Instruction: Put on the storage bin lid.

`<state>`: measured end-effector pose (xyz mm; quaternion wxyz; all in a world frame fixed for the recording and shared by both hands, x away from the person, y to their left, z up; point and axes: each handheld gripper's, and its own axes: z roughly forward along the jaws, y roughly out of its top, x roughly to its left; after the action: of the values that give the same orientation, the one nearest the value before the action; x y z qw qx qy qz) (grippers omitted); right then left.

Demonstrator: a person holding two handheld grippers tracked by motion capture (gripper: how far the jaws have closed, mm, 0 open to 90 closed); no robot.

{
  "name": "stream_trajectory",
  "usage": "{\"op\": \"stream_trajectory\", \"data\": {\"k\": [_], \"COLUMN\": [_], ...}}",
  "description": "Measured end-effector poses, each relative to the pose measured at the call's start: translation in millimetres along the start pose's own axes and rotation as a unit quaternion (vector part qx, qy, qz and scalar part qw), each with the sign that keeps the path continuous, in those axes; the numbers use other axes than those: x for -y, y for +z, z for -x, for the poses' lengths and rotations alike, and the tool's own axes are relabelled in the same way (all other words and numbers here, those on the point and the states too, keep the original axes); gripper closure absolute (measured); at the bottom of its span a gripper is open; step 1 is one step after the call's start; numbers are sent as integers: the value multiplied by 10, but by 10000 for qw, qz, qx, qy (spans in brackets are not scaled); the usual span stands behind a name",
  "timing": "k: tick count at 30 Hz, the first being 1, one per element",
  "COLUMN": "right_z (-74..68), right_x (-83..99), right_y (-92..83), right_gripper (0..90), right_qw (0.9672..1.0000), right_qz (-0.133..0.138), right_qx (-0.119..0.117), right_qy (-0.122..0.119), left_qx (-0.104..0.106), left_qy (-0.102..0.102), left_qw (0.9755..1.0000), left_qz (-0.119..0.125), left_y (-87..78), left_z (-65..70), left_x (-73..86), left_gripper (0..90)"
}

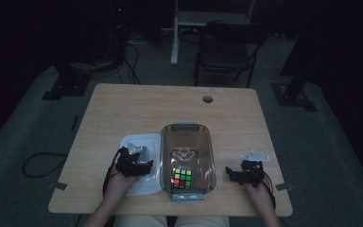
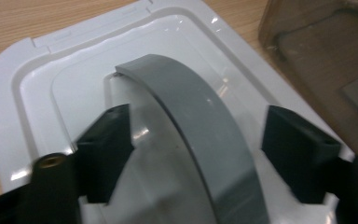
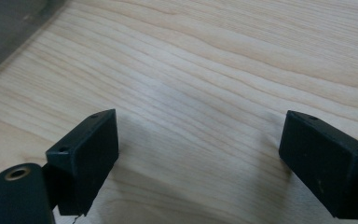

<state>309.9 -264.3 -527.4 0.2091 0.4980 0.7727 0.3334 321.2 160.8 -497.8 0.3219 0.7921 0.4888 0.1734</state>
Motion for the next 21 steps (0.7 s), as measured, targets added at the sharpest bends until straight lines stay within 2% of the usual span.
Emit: {"op": "stream_trajectory", "data": {"k": [3, 4, 7, 8, 16, 21], "right_z": [-21, -33, -64, -73, -205, -273], "right_x": [0, -2, -17, -22, -59, -92], "right_y": [-3, -3, -2, -4, -10, -15], "right_gripper": [117, 117, 117, 117, 117, 117], "right_qw": [10000, 10000, 9998, 9998, 9988, 9978], "right_qz": [29, 49, 77, 86, 183, 246], "right_qx": [-53, -72, -176, -189, -441, -607], "right_qy": [-2, 5, 17, 8, -54, -65], "left_qx": [54, 51, 7, -48, 3, -26], "left_qy": [-86, -66, -25, 20, -214, -362], "left_qw": [9999, 10000, 10000, 10000, 9997, 9991], "left_qz": [29, 37, 47, 39, 121, 221], "left_y": [-10, -16, -39, -45, -69, -137], "left_z": [-44, -46, -65, -77, -229, -319], "left_x": [14, 14, 7, 6, 27, 26], "left_gripper": [430, 485, 575, 579, 683, 688]}}
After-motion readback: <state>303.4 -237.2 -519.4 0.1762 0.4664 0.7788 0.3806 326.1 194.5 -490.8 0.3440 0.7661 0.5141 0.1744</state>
